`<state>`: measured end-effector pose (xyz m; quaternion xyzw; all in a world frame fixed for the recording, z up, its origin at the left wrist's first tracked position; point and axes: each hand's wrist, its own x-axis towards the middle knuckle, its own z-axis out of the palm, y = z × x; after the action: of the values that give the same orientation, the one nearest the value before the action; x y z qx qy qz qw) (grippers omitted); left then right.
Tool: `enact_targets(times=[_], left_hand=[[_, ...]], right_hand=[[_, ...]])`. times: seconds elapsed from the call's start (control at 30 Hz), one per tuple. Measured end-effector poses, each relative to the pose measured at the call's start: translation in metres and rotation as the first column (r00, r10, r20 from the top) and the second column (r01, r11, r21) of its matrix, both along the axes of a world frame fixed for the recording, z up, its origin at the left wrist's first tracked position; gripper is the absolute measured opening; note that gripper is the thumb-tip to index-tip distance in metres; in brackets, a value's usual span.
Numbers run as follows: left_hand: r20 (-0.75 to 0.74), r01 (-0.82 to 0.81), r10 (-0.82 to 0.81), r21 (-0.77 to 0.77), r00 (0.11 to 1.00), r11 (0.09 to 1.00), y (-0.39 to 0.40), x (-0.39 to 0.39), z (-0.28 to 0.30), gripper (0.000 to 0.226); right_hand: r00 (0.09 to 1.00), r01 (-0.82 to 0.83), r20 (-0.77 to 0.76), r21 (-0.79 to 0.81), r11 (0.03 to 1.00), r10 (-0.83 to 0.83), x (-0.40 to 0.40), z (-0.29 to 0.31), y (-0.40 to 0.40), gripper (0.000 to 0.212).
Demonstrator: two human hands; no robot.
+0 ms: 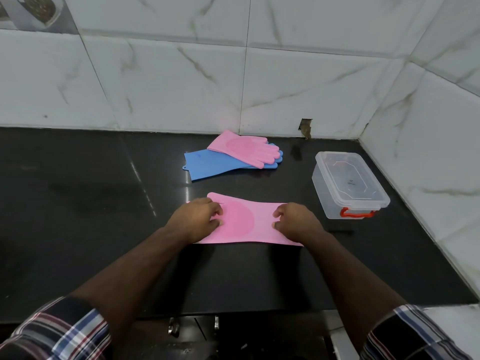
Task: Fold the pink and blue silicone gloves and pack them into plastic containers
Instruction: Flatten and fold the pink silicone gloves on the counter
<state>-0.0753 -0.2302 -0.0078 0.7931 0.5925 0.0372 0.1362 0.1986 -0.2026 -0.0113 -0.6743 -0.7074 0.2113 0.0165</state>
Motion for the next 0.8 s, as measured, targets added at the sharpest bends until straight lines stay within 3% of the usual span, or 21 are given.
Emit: enact_targets(times=[0.27, 0.37, 0.57, 0.8], left_hand=[[0.034, -0.009, 0.007, 0.085, 0.999, 0.996, 0.02, 0.035, 0.001, 0.032], [0.03, -0.012, 0.009, 0.083, 1.0, 0.996, 0.031, 0.05, 0.001, 0.032], [-0.016, -0.049, 0.05, 0.035, 0.999, 0.998, 0.061, 0.075, 0.006, 0.044], [0.03, -0.117, 0.118, -0.048, 0.993, 0.992, 0.085, 0.08, 0.006, 0.051]], right_hand=[[0.964, 0.168, -0.223, 0.08, 0.982, -0.147, -0.021, 0.001, 0.013, 0.007], [0.913, 0.267, -0.336, 0.06, 0.962, -0.232, -0.025, 0.002, 0.025, 0.009], [0.644, 0.478, -0.633, -0.108, 0.872, -0.431, -0.029, 0.012, 0.057, 0.007], [0.426, 0.452, -0.687, -0.402, 0.796, -0.589, -0.039, 0.015, 0.098, 0.006]])
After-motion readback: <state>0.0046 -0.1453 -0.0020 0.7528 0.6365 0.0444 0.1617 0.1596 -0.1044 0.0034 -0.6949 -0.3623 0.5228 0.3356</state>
